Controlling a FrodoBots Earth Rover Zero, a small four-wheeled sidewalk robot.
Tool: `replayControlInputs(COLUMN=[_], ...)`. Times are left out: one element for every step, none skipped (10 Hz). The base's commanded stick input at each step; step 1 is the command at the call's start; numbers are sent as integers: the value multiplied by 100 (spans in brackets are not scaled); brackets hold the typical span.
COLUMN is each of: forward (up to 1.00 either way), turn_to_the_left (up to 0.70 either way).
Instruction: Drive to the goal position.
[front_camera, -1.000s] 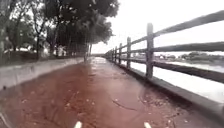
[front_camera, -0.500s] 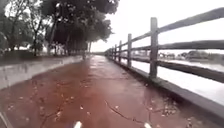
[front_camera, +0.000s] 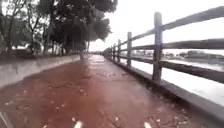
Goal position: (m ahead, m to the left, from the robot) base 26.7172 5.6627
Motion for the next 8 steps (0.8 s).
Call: replayControlInputs(forward=[50, 50, 50, 50, 50, 50, 50, 50], turn_to_the_left=[0, 0, 0, 0, 0, 0, 5, 12])
